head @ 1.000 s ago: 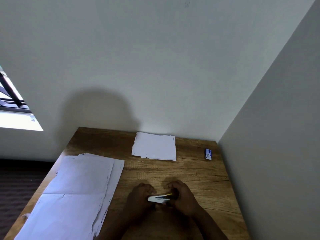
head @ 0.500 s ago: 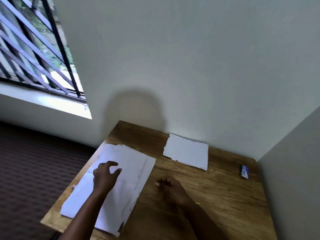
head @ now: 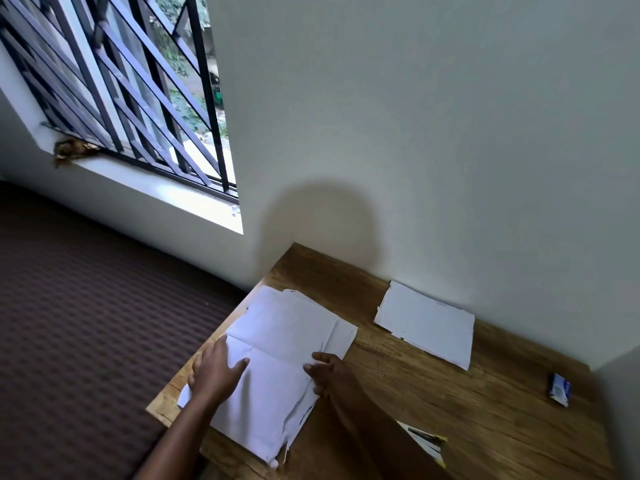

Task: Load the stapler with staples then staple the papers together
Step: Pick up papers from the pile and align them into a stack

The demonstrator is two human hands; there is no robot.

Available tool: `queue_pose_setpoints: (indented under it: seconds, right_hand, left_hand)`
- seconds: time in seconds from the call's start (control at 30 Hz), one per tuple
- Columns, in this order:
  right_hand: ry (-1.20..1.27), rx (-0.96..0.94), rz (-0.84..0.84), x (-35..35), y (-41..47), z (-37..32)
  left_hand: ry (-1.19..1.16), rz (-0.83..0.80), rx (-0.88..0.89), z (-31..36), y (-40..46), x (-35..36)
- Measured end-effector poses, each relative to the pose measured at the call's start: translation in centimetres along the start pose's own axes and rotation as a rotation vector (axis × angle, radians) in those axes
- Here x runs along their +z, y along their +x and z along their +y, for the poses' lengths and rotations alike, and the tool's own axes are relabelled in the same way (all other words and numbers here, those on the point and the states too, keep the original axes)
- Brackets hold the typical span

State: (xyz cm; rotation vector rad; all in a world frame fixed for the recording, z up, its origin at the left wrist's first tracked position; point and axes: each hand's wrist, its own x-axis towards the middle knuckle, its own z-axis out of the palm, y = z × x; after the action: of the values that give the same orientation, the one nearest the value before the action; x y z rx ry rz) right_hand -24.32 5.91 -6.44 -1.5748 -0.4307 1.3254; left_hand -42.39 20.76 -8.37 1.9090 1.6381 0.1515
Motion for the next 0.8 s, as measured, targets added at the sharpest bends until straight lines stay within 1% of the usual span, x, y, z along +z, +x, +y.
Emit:
queue_pose_setpoints:
  seconds: [0.1,0.2,0.27,0.3,0.37,0.43,0.53,0.67,0.8]
  right_hand:
    - [0.034,-0.007,0.045,0.2,0.4,0.0]
    - [0.097,-0.035,0.096,0.2,0.8,0.3]
    - [0.119,-0.057,0.145,0.2,0.8,0.4]
    - [0.113,-0.069,0.179,0.2,0.8,0.3]
    - [0.114,-0.104,0.231,0.0,0.6,0.1]
    - [0.145,-0.149,0.253,-0.4,0.3,-0.4]
    - [0.231,-0.192,0.269,-1.6,-0.5,-1.3]
    - [0.344,-0.236,0.347,-4.7,-1.7,-1.8]
    - [0.468,-0.255,0.424,-8.2,-2.9,-1.8]
  left_hand:
    - [-0.132,0.057,-0.008,0.0,-0.2,-0.4]
    - [-0.214,0.189,-0.024,-0.1,-0.3,-1.1]
    - [-0.289,0.253,0.018,-0.2,-0.2,-1.7]
    - [-0.357,0.252,0.038,-0.1,-0.2,-2.1]
    - [-0.531,0.174,0.043,0.2,0.1,-2.8]
    - [-0.685,0.036,0.033,0.7,0.4,-3.5]
    - [-0.825,-0.173,0.071,1.9,0.4,-4.4]
    - [-0.906,-0.36,0.153,4.7,-0.3,-4.2]
    - [-0.877,-0.502,0.248,8.1,-1.7,-3.1]
